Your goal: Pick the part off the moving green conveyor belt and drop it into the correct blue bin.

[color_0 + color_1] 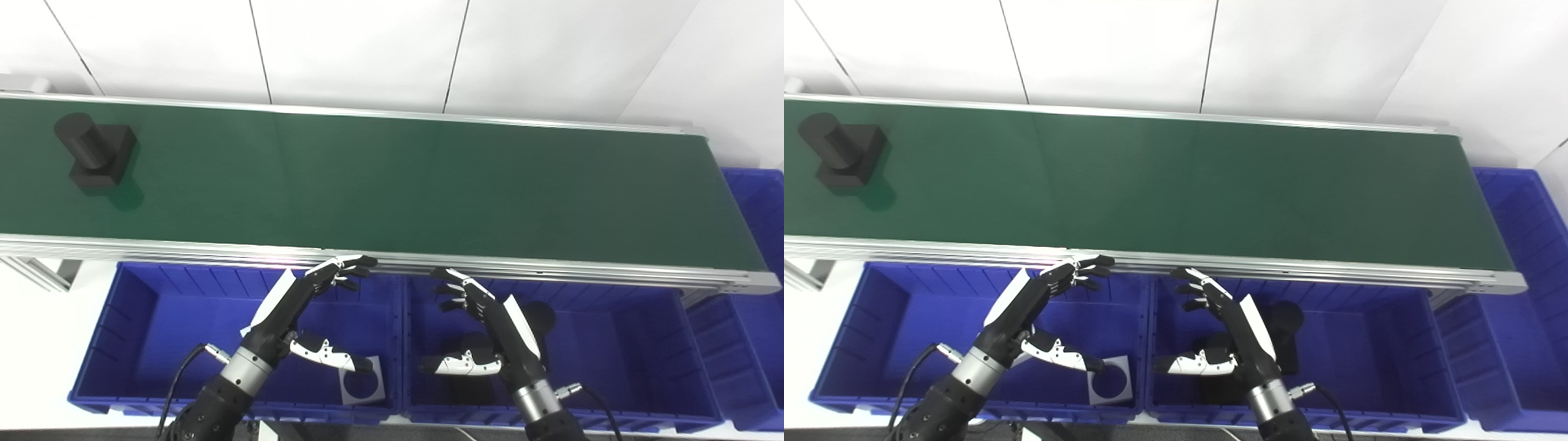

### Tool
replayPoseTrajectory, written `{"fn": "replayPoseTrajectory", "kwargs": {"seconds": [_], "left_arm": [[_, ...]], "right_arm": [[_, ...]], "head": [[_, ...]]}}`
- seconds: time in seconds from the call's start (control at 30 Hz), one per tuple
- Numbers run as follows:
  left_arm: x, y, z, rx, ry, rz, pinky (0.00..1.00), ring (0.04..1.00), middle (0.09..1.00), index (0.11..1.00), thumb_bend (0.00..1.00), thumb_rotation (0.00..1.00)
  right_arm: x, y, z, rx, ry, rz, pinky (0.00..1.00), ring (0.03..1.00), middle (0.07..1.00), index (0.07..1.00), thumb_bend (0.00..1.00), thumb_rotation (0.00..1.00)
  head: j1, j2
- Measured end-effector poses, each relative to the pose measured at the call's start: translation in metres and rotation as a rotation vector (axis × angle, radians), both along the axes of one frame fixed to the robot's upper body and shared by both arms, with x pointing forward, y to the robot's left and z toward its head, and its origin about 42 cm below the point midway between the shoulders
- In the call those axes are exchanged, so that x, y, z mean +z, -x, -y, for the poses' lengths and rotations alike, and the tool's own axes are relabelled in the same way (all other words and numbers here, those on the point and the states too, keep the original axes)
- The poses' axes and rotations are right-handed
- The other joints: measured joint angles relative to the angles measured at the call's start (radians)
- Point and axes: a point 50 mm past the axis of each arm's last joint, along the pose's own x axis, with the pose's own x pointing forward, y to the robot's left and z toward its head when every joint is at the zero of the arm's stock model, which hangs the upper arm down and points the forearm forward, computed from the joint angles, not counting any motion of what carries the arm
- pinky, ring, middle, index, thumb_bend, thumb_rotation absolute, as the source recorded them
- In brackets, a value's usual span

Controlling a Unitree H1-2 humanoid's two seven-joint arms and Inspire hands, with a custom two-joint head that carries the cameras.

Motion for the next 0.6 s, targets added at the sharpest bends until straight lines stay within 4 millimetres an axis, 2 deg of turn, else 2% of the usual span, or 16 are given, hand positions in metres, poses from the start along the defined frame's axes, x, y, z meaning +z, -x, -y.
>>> {"fn": "replayPoseTrajectory", "kwargs": {"seconds": [0.6], "left_arm": [[-0.0021,0.0010,0.0009,0.003,0.000,-0.007,0.69,0.791,0.834,0.786,1.00,0.13]], "right_arm": [[-0.0069,0.0006,0.0001,-0.016,-0.003,-0.018,0.66,0.785,0.879,0.808,1.00,0.31]], "head": [[0.000,-0.008]]}}
